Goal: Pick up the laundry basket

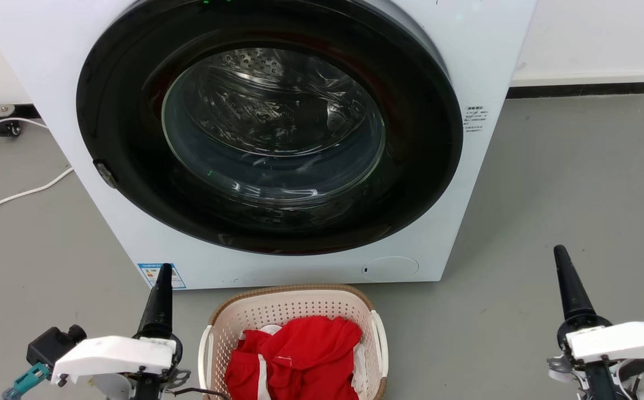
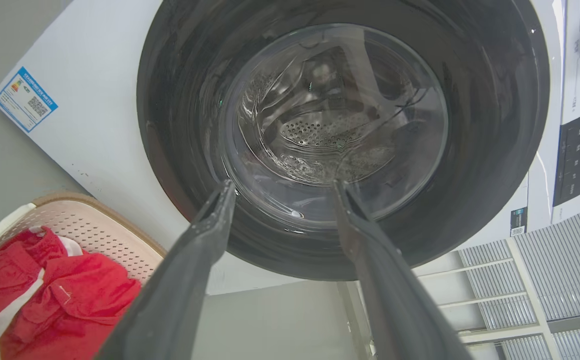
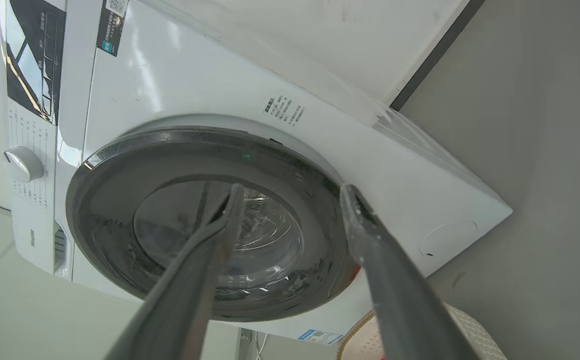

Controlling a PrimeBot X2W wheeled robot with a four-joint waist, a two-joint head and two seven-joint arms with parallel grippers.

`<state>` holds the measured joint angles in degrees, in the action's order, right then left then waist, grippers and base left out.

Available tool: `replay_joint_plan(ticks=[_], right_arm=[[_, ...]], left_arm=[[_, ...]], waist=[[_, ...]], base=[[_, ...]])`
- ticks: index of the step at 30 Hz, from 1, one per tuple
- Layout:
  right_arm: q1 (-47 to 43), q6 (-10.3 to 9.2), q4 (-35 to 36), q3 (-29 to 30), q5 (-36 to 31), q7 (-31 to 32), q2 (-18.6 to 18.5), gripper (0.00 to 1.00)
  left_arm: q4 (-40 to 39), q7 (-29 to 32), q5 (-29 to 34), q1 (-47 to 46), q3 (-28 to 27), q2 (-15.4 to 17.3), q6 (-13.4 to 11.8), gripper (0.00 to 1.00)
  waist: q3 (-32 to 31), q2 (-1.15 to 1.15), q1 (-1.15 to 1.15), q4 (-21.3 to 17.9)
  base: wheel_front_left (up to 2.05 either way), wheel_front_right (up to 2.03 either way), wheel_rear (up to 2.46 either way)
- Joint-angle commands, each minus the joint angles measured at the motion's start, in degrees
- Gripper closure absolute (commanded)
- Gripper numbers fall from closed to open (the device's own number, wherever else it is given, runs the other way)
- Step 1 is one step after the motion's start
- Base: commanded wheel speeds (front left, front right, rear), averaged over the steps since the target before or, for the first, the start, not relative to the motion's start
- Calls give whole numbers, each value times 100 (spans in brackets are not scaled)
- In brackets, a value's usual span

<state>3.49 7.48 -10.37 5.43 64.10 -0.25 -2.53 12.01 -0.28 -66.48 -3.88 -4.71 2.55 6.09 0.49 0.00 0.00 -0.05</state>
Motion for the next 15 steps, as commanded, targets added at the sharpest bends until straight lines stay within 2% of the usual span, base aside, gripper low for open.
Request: replay_joint_plan(ticks=[1,3,15], right_arm=[[76,1,177,-67,-427,-77,-22,0],[44,1,227,-127,-867,-144,-23,0],[-39,1,312,-229,-2218,-410,-28,0]], left_arm=[[-137,-76,335,-151,37,23,-41,0],[-163,-144,670,-138,89,24,-92,0],[-203,-411,1853,-113,234,28,-187,0]], waist=[[0,0,0,-1],[-2,0,0,0],[-8,0,0,0]], base=[[0,0,0],[0,0,0],[0,0,0]])
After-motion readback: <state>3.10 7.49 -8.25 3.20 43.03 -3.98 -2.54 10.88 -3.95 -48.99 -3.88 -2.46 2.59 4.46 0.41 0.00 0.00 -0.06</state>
